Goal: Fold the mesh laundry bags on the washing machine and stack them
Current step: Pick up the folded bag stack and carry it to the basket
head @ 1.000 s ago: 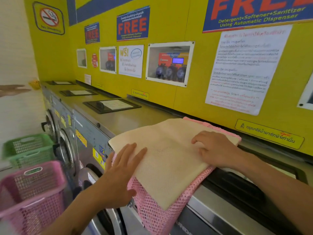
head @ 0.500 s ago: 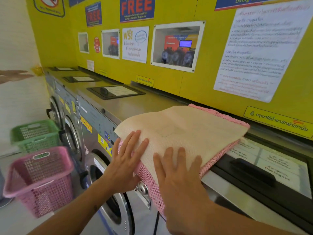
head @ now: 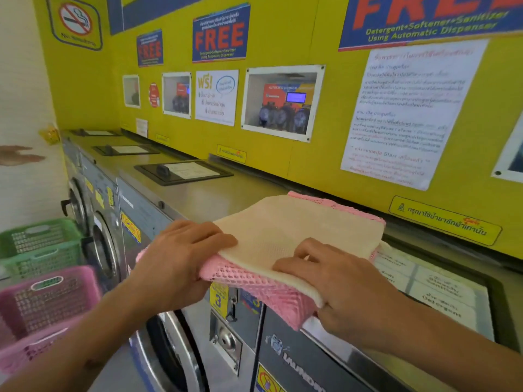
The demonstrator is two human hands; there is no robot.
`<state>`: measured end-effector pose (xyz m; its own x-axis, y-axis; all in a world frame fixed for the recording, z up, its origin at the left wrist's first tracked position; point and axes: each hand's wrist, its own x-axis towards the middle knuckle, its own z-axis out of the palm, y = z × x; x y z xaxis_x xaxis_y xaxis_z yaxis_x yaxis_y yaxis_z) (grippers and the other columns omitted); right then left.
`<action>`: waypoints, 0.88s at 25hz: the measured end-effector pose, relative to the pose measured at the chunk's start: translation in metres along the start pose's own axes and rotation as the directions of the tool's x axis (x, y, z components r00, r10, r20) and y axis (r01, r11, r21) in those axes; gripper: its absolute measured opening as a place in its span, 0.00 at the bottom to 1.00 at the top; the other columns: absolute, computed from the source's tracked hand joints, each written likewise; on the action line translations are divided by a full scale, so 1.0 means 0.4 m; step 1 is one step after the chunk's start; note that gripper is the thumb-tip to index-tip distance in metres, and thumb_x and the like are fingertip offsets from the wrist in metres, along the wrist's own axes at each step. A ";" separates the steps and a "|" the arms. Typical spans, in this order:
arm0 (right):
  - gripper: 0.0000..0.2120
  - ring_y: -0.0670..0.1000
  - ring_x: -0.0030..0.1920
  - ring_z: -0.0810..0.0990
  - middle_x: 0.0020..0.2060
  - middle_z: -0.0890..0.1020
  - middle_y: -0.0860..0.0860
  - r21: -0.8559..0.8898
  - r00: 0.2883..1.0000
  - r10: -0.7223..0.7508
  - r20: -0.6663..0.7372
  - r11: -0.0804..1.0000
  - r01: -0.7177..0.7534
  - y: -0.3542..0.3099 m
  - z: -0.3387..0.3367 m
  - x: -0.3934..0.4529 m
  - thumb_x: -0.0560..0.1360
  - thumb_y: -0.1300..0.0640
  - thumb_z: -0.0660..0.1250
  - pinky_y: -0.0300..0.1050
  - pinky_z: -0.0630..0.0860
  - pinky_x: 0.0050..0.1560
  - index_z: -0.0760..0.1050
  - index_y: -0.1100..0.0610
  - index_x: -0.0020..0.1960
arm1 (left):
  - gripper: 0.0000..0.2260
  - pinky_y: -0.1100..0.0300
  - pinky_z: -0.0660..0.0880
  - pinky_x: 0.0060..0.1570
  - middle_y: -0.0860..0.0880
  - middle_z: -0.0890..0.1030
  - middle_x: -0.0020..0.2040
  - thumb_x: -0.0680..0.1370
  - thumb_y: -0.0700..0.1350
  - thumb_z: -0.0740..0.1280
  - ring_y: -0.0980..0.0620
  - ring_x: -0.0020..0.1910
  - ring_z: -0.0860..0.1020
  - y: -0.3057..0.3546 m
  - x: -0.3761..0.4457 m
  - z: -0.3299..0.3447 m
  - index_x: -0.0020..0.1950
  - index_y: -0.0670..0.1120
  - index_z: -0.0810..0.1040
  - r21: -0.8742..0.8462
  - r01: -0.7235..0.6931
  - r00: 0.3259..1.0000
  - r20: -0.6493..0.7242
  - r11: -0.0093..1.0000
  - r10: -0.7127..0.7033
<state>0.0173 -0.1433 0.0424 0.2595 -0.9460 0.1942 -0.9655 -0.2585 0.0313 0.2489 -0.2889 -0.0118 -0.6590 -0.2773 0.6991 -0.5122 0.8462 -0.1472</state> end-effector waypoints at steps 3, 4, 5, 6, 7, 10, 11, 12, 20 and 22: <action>0.20 0.44 0.46 0.77 0.47 0.76 0.42 0.374 0.998 0.045 -0.048 0.927 -0.024 0.023 -0.072 -0.040 0.71 0.44 0.56 0.47 0.76 0.45 0.75 0.39 0.61 | 0.24 0.54 0.78 0.44 0.56 0.84 0.51 0.64 0.45 0.76 0.54 0.45 0.83 0.013 0.060 -0.119 0.59 0.55 0.79 -0.187 -0.047 0.996 0.065 0.981 0.060; 0.16 0.44 0.44 0.79 0.44 0.80 0.44 0.459 0.995 0.061 -0.079 0.888 -0.018 0.038 -0.094 -0.043 0.72 0.49 0.58 0.48 0.76 0.43 0.79 0.43 0.56 | 0.22 0.57 0.78 0.43 0.60 0.84 0.50 0.66 0.47 0.75 0.58 0.44 0.82 0.016 0.090 -0.159 0.59 0.57 0.79 -0.262 -0.004 0.993 0.110 0.965 0.034; 0.11 0.43 0.42 0.80 0.42 0.82 0.45 0.535 0.991 0.092 -0.100 0.844 -0.024 0.063 -0.115 -0.039 0.74 0.55 0.62 0.47 0.77 0.42 0.81 0.47 0.52 | 0.20 0.59 0.78 0.43 0.62 0.84 0.48 0.67 0.50 0.75 0.61 0.44 0.82 0.015 0.133 -0.195 0.59 0.60 0.79 -0.332 0.068 0.984 0.179 0.941 -0.009; 0.09 0.44 0.41 0.82 0.42 0.84 0.46 0.585 0.986 0.125 -0.110 0.810 -0.038 0.090 -0.140 -0.028 0.75 0.59 0.67 0.46 0.77 0.43 0.81 0.49 0.52 | 0.19 0.61 0.78 0.45 0.64 0.84 0.48 0.68 0.54 0.75 0.63 0.44 0.82 0.007 0.180 -0.222 0.58 0.62 0.78 -0.388 0.148 0.965 0.259 0.910 -0.047; 0.10 0.46 0.43 0.83 0.44 0.86 0.48 0.634 0.979 0.163 -0.126 0.772 -0.047 0.118 -0.163 -0.010 0.74 0.61 0.71 0.46 0.78 0.45 0.82 0.50 0.53 | 0.18 0.62 0.77 0.47 0.65 0.83 0.50 0.69 0.57 0.75 0.63 0.46 0.81 -0.008 0.231 -0.238 0.58 0.64 0.78 -0.431 0.207 0.943 0.328 0.878 -0.061; 0.14 0.56 0.51 0.85 0.50 0.87 0.54 0.803 0.937 0.322 -0.137 0.590 -0.086 0.220 -0.200 0.066 0.73 0.64 0.72 0.51 0.80 0.52 0.81 0.54 0.58 | 0.16 0.58 0.76 0.53 0.63 0.83 0.52 0.70 0.60 0.74 0.62 0.50 0.81 -0.068 0.393 -0.220 0.56 0.62 0.79 -0.376 0.280 0.869 0.490 0.883 -0.067; 0.13 0.56 0.51 0.85 0.50 0.87 0.55 0.855 0.915 0.391 -0.103 0.504 -0.119 0.253 -0.201 0.095 0.74 0.66 0.71 0.50 0.81 0.51 0.81 0.56 0.58 | 0.16 0.57 0.75 0.54 0.61 0.83 0.54 0.71 0.60 0.73 0.59 0.52 0.80 -0.082 0.445 -0.189 0.58 0.62 0.79 -0.312 0.271 0.867 0.491 0.911 -0.090; 0.13 0.56 0.52 0.85 0.50 0.87 0.54 0.882 0.890 0.450 -0.069 0.444 -0.156 0.294 -0.193 0.126 0.74 0.66 0.70 0.50 0.80 0.52 0.81 0.58 0.57 | 0.18 0.55 0.74 0.54 0.59 0.82 0.56 0.72 0.61 0.72 0.55 0.53 0.80 -0.090 0.492 -0.149 0.60 0.61 0.78 -0.239 0.270 0.868 0.480 0.933 -0.128; 0.20 0.51 0.50 0.78 0.57 0.77 0.54 0.447 0.573 0.765 -0.295 0.640 -0.625 0.486 -0.020 0.209 0.77 0.56 0.62 0.47 0.74 0.47 0.67 0.54 0.68 | 0.14 0.49 0.72 0.55 0.53 0.80 0.52 0.76 0.54 0.59 0.48 0.53 0.79 0.024 0.508 0.157 0.59 0.54 0.76 -0.164 0.196 0.979 -0.016 0.967 -0.201; 0.20 0.51 0.62 0.72 0.65 0.73 0.52 0.377 0.710 0.601 -0.368 0.794 -0.477 0.458 0.011 0.200 0.77 0.53 0.62 0.48 0.70 0.61 0.68 0.50 0.69 | 0.17 0.49 0.70 0.60 0.53 0.78 0.57 0.77 0.59 0.57 0.49 0.58 0.76 0.037 0.459 0.195 0.60 0.55 0.76 -0.162 0.349 0.928 0.197 0.923 -0.316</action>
<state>-0.1386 -0.2669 0.0594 -0.4033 -0.7546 0.5177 -0.8829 0.1721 -0.4370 0.0773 -0.3629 0.0598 -0.5582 -0.6142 0.5579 -0.6131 0.7584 0.2215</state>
